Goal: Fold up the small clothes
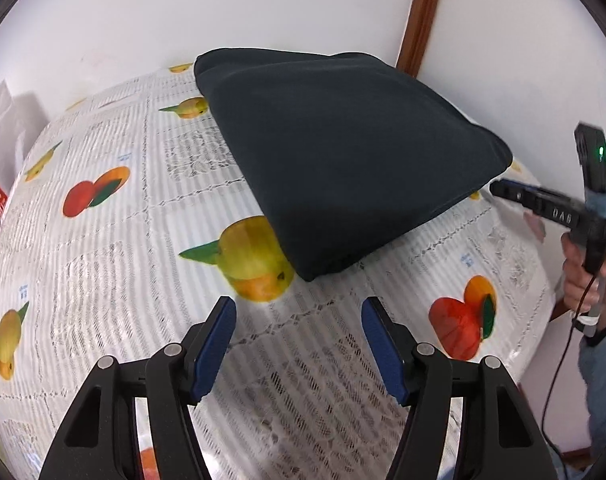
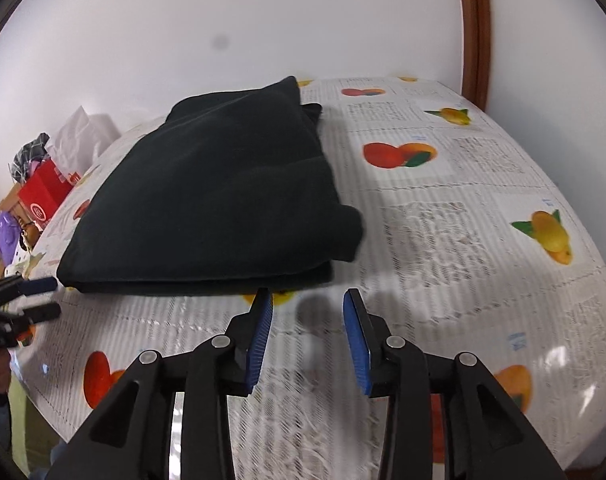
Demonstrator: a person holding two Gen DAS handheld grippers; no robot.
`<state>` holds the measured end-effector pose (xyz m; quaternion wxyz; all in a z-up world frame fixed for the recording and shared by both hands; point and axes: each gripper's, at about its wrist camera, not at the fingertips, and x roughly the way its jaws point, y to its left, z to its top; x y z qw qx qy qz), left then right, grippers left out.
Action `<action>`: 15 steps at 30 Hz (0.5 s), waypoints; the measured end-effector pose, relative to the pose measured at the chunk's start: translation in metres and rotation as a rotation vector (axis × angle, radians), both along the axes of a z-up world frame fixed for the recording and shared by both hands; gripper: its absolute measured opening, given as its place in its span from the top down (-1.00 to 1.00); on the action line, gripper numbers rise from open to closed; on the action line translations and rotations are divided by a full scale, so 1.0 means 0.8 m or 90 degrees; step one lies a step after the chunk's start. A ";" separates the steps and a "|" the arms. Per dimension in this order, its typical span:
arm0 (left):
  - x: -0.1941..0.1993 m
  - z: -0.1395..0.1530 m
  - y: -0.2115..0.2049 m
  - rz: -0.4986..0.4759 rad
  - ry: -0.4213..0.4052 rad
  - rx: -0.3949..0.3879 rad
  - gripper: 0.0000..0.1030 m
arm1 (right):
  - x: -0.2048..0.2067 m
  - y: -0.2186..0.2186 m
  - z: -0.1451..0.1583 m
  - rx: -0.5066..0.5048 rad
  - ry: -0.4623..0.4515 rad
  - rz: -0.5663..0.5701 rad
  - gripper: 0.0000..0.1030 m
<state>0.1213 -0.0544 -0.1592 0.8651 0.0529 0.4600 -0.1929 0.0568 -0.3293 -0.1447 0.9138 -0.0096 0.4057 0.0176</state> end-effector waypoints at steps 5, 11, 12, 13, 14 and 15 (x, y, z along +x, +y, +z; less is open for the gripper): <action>0.022 -0.004 -0.013 0.022 0.000 -0.004 0.22 | 0.021 0.003 -0.002 0.009 0.011 -0.016 0.30; 0.033 -0.004 -0.011 0.024 -0.015 -0.038 0.61 | 0.038 0.016 -0.006 -0.024 0.007 -0.032 0.59; 0.034 -0.004 -0.009 0.023 -0.017 -0.041 0.63 | 0.042 0.019 -0.005 -0.029 0.005 -0.033 0.64; 0.034 -0.003 -0.006 0.022 -0.020 -0.044 0.64 | 0.046 0.022 -0.004 -0.031 0.005 -0.033 0.66; 0.036 -0.003 -0.002 0.022 -0.021 -0.047 0.65 | 0.049 0.023 -0.004 -0.031 0.005 -0.031 0.68; 0.040 -0.003 0.002 0.026 -0.021 -0.049 0.65 | 0.053 0.026 -0.003 -0.028 0.007 -0.031 0.69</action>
